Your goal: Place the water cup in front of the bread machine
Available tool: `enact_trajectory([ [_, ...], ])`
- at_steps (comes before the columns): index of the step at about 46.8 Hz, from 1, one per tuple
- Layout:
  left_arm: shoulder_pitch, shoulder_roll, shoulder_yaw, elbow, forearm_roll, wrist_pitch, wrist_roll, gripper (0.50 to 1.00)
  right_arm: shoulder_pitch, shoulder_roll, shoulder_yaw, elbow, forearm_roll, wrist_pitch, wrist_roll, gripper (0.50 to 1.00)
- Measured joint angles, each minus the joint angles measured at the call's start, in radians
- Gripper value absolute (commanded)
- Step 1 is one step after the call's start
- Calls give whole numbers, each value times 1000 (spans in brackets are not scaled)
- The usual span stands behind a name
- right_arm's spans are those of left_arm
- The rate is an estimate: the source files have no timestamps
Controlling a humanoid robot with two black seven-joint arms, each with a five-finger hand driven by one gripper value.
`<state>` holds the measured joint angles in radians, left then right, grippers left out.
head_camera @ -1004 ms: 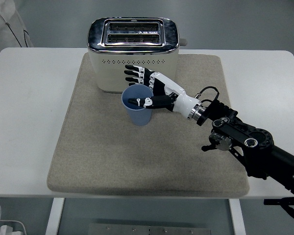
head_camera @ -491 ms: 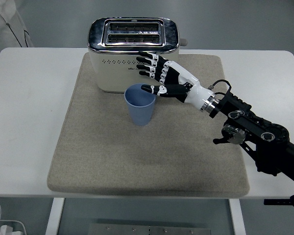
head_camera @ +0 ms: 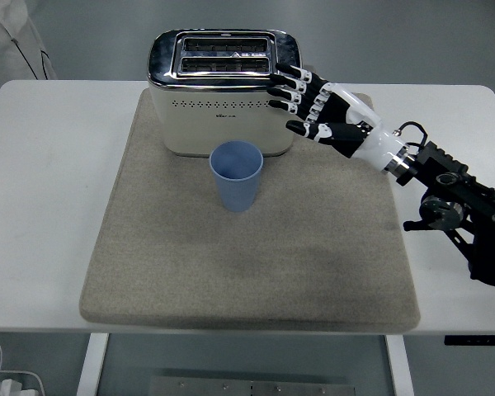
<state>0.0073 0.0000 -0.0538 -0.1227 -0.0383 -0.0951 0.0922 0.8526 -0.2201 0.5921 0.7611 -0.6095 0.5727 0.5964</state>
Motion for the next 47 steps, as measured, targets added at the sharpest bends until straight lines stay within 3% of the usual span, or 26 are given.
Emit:
enact_trajectory([
  [8,0,0,0,0,0,0,0,1000,-17,-99,1,-4,107,38,1,921],
  [18,0,0,0,0,0,0,0,1000,-14,-109,1,-32,181,37,-22,917],
  [21,0,0,0,0,0,0,0,1000,-12,-101,0,-46,217,-3,-49,917],
  [29,0,0,0,0,0,0,0,1000,-11,-57,-1,-88,374,-112,-184,917],
  [39,0,0,0,0,0,0,0,1000,24,-17,10,-144,499,-298,-301,917],
  [47,0,0,0,0,0,0,0,1000,56,-11,6,-166,562,-338,-384,917],
])
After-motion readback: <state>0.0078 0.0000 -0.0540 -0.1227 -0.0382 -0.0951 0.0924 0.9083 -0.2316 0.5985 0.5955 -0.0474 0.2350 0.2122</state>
